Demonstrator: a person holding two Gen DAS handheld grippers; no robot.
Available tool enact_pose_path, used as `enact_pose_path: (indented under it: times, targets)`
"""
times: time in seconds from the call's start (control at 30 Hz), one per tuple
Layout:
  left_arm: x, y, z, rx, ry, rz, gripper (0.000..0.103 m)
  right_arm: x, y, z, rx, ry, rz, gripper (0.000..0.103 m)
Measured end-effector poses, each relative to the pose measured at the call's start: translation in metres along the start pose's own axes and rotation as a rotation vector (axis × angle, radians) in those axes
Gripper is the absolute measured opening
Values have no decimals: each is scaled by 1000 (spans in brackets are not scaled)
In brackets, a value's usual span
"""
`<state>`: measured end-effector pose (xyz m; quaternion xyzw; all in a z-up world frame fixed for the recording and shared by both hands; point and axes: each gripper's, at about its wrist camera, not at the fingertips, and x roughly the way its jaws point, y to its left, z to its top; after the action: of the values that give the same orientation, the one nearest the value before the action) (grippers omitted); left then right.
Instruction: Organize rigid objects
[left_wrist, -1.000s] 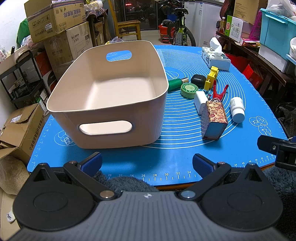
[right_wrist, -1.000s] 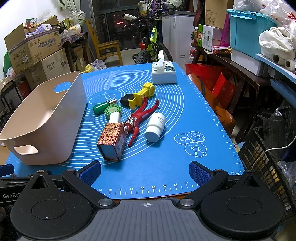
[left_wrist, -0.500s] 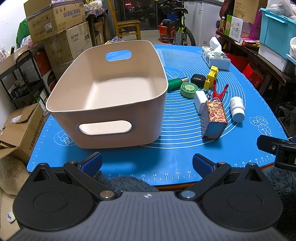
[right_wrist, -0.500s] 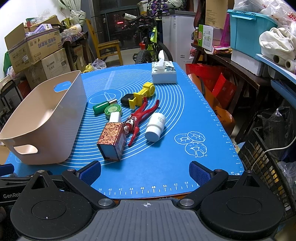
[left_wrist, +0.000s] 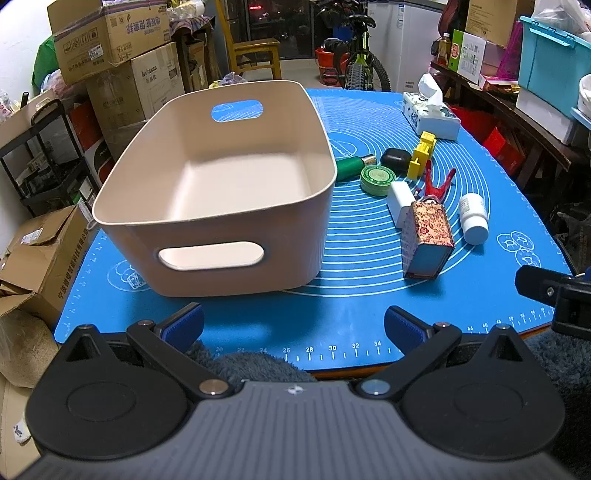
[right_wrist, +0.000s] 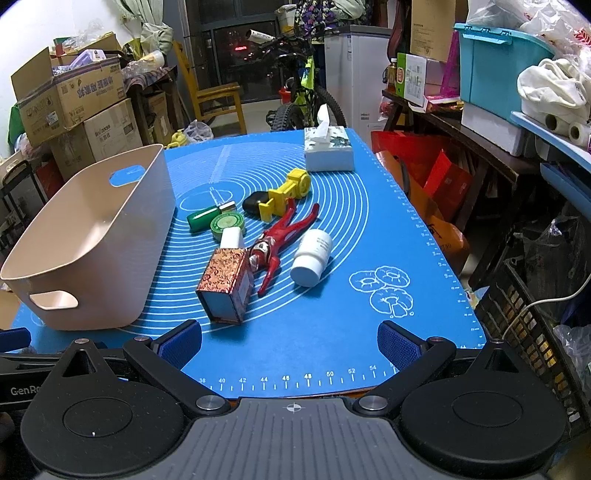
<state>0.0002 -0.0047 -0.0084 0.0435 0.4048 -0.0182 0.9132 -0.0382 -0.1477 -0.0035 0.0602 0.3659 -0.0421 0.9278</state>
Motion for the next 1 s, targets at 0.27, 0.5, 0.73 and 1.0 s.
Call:
enact_pose_path:
  times: [0.27, 0.5, 0.73, 1.0]
  targets:
    - [-9, 17, 13, -42, -6, -6, 103, -9, 0, 13, 16, -27, 28, 101]
    - [-18, 39, 37, -53, -56, 27, 103, -7, 16, 30, -19, -55, 63, 101]
    - [-7, 81, 70, -138, -56, 73, 103, 12, 32, 52, -20, -64, 111, 101]
    - [19, 123, 97, -161, -42, 104, 102, 47, 44, 72, -34, -46, 127, 100]
